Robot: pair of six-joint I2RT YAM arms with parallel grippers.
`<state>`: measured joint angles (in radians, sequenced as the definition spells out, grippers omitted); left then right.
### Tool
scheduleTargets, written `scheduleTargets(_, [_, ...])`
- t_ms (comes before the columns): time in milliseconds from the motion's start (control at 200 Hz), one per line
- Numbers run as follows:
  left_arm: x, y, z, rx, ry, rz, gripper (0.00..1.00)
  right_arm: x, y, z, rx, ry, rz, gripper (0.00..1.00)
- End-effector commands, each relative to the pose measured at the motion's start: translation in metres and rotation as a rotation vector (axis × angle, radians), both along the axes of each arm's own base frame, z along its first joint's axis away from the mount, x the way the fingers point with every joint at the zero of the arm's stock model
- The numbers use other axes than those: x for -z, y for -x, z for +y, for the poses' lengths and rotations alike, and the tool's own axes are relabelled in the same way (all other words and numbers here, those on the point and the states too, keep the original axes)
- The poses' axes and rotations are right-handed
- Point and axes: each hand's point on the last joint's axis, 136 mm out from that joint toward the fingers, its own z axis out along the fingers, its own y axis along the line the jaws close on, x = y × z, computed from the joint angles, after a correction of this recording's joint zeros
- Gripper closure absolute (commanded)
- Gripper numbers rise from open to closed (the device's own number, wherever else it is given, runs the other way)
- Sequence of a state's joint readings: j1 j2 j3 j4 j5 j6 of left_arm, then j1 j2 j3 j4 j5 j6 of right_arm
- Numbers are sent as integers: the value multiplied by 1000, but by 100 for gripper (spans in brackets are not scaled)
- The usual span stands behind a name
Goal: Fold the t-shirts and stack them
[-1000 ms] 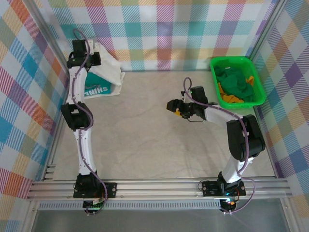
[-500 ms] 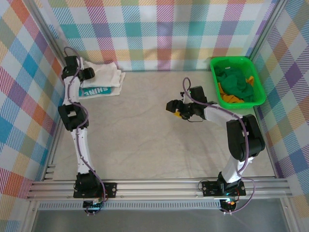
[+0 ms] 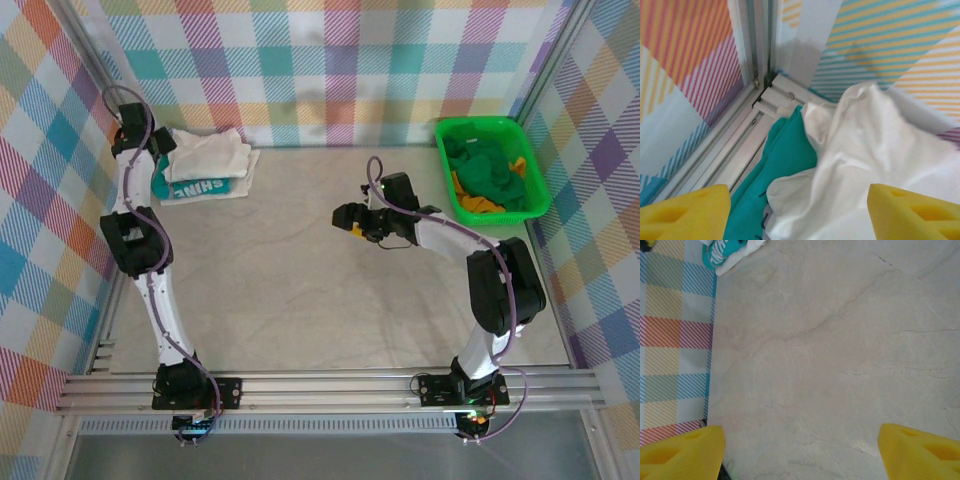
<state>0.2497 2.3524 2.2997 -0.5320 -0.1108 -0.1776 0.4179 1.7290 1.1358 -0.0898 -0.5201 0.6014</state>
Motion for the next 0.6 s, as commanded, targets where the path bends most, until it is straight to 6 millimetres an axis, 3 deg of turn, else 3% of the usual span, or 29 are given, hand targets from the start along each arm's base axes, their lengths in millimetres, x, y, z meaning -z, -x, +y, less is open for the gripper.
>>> scheduleTargets(0, [-74, -13, -52, 98, -8, -222, 37, -25, -7, -4, 3, 18, -123, 19])
scheduleTargets(35, [-72, -20, -65, 153, 28, -244, 43, -28, -6, -4, 4, 19, -137, 20])
scheduleTargets(80, [-64, -32, -76, 202, 81, -260, 61, -29, -6, -5, 3, 15, -151, 19])
scheduleTargets(200, [-22, -59, -80, 227, 159, -180, 100, -31, -3, -4, 2, -2, -156, 19])
scheduleTargets(430, [43, -70, -74, 181, 264, -110, 100, -40, -2, -11, 26, 7, -226, 19])
scheduleTargets(595, [77, -66, -55, 103, 360, -97, 100, -53, -6, -22, 65, 55, -305, 19])
